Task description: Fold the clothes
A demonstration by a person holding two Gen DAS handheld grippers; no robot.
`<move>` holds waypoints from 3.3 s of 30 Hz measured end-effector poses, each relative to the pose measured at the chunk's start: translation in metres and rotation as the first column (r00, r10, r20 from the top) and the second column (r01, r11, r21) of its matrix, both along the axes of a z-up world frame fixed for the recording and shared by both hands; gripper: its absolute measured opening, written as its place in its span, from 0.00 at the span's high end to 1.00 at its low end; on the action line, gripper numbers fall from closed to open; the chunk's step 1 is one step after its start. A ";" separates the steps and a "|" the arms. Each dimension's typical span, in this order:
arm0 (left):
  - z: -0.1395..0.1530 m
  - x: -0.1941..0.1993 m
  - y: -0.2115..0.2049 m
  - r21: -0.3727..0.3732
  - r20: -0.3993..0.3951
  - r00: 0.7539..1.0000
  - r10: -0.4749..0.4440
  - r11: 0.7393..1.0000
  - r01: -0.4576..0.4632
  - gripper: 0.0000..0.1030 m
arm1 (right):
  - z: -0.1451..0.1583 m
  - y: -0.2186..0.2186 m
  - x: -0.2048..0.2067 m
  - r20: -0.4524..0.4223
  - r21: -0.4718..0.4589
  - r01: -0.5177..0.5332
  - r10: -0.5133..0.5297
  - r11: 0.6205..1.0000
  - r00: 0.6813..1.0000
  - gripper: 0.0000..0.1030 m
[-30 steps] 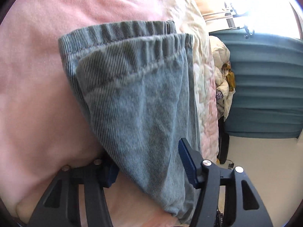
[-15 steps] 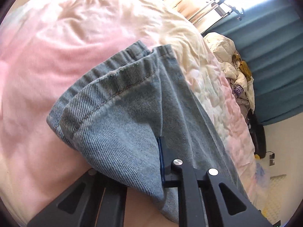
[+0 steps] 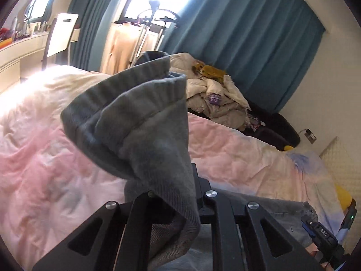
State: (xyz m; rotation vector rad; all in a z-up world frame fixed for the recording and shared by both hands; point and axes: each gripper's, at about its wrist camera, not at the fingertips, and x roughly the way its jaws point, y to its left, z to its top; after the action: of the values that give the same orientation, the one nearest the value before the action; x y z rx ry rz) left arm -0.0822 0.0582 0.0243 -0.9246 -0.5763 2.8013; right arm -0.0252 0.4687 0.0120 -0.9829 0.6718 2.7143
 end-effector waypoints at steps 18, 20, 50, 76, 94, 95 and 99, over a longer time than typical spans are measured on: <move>-0.109 0.013 0.133 -0.226 0.227 0.948 -0.223 0.935 0.274 0.87 | -0.031 -0.015 -0.029 0.050 -0.159 -0.187 0.197 0.969 0.979 0.57; -0.106 0.014 0.133 -0.234 0.238 0.942 -0.238 0.927 0.294 0.84 | -0.035 -0.020 -0.034 0.057 -0.174 -0.216 0.229 0.961 0.972 0.56; -0.064 0.064 0.080 -0.243 0.140 0.897 -0.420 0.863 0.442 0.60 | -0.086 -0.063 -0.116 0.063 -0.559 -0.320 0.424 0.765 0.903 0.56; -0.086 0.034 0.051 -0.160 0.152 0.946 -0.288 0.937 0.311 0.60 | -0.043 -0.111 -0.164 -0.116 -0.289 -0.489 0.477 0.823 0.871 0.93; -0.083 0.037 0.037 -0.089 0.172 0.950 -0.261 0.956 0.279 0.60 | -0.105 -0.072 -0.104 0.255 -0.455 -0.237 0.380 0.859 0.889 0.40; -0.082 0.038 0.035 -0.086 0.170 0.951 -0.258 0.958 0.275 0.60 | -0.105 -0.074 -0.097 0.275 -0.437 -0.240 0.383 0.867 0.882 0.37; -0.079 0.042 0.027 -0.073 0.183 0.955 -0.235 0.965 0.252 0.60 | -0.106 -0.086 -0.083 0.307 -0.378 -0.263 0.388 0.888 0.869 0.35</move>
State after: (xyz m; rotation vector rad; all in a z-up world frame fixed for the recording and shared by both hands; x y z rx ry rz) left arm -0.0405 0.0854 -0.0551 -1.1793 -0.3238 2.5628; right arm -0.1082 0.3827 -0.0935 -1.7974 0.9675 2.6020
